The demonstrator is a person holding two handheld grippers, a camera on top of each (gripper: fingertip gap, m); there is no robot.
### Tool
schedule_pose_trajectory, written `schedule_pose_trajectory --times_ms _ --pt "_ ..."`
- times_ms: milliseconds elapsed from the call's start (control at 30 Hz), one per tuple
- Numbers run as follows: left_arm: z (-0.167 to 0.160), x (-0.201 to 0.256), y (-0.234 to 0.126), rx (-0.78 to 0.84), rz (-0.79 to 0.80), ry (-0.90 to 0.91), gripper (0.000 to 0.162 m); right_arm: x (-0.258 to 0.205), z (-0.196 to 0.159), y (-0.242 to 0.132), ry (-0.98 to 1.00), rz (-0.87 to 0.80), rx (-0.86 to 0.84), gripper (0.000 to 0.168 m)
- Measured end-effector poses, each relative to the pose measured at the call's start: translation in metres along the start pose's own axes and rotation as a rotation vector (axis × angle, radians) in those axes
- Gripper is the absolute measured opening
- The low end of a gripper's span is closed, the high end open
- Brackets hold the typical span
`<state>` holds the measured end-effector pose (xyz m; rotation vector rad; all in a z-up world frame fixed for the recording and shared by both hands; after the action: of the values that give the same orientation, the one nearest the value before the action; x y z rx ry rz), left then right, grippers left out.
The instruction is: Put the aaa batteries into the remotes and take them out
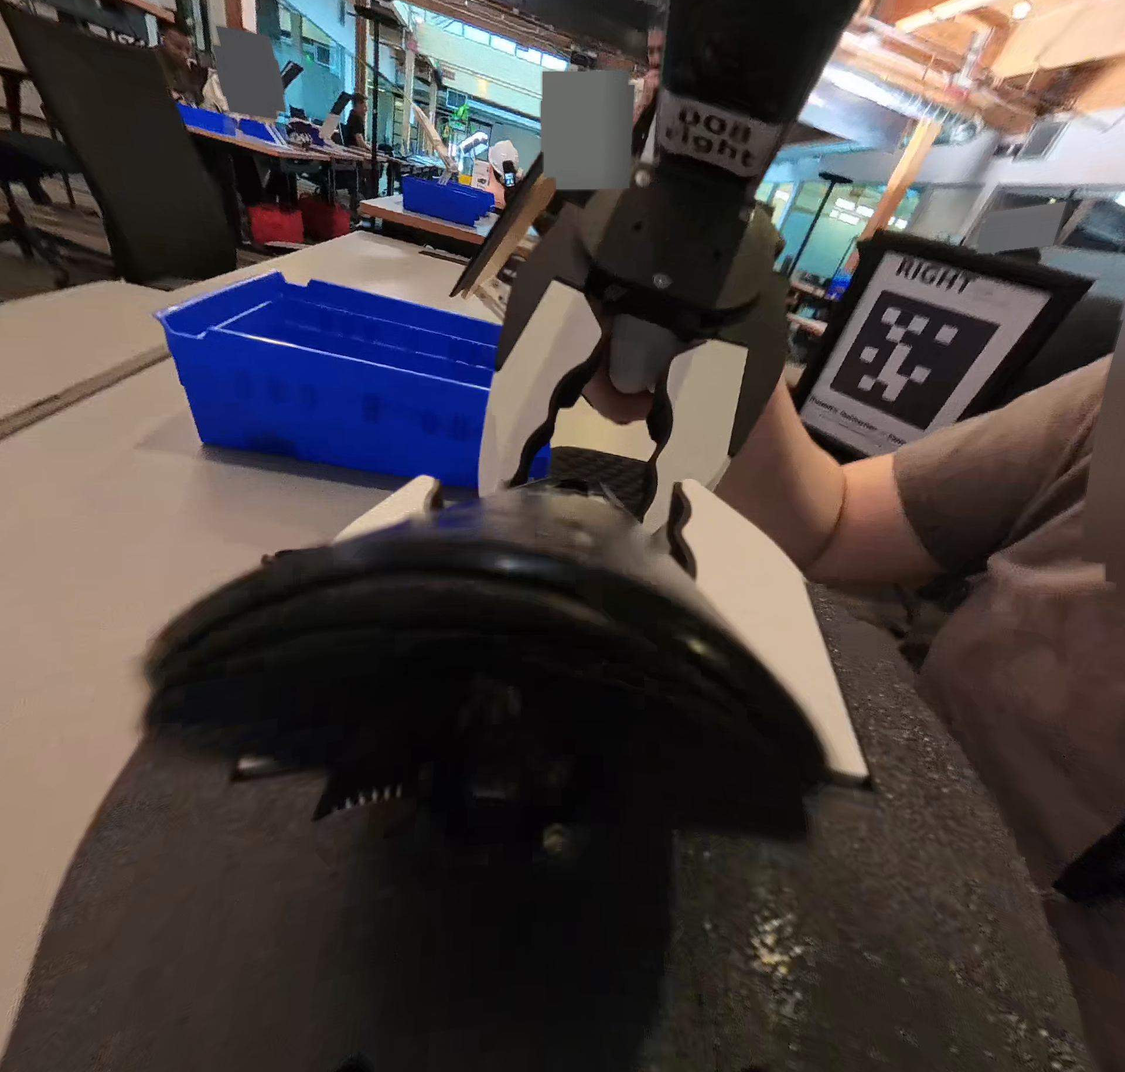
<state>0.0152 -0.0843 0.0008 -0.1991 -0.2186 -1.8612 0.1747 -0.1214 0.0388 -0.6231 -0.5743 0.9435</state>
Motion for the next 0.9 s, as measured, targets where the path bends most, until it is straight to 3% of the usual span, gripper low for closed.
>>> schedule_pose_trajectory --times_ms 33,133,200,300,400,633,800,867,900 --pt "-0.001 -0.002 -0.002 0.015 -0.004 -0.032 0.072 0.002 -0.007 0.002 0.021 -0.012 -0.001 0.050" --pt "0.000 -0.010 -0.011 0.042 0.083 -0.088 0.081 0.009 -0.029 0.010 0.145 -0.002 0.032 0.050" --pt "0.002 -0.017 -0.020 0.027 0.224 -0.114 0.084 0.014 -0.044 0.015 0.228 0.007 0.052 0.050" --pt "0.005 -0.022 -0.036 0.058 0.437 -0.109 0.076 0.015 -0.066 0.025 0.295 -0.063 0.011 0.049" --pt "0.010 -0.019 -0.043 0.049 0.554 -0.063 0.073 0.011 -0.084 0.049 0.336 -0.075 -0.072 0.049" --pt "0.024 -0.007 -0.035 0.016 0.536 0.011 0.068 -0.009 -0.090 0.084 0.184 -0.173 -0.197 0.048" --pt "0.029 -0.007 -0.046 0.067 0.533 -0.015 0.068 -0.027 -0.098 0.050 0.154 -0.170 -0.020 0.049" --pt "0.033 -0.006 -0.051 0.094 0.524 -0.021 0.067 -0.054 -0.105 0.021 0.144 -0.001 0.139 0.042" --pt "0.035 -0.005 -0.052 0.105 0.520 -0.016 0.067 -0.073 -0.109 0.009 0.129 0.113 0.205 0.030"
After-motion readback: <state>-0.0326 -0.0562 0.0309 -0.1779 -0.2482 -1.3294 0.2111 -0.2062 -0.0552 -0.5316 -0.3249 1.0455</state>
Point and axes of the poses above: each gripper's, where its closed fingertips meet, y out along the fingers, z out of its top, x = y × z across the jaws, the point moved 10 cm from there along -y, back along the fingers, and after that the axes turned 12 degrees about -z, right-handed, at the moved point
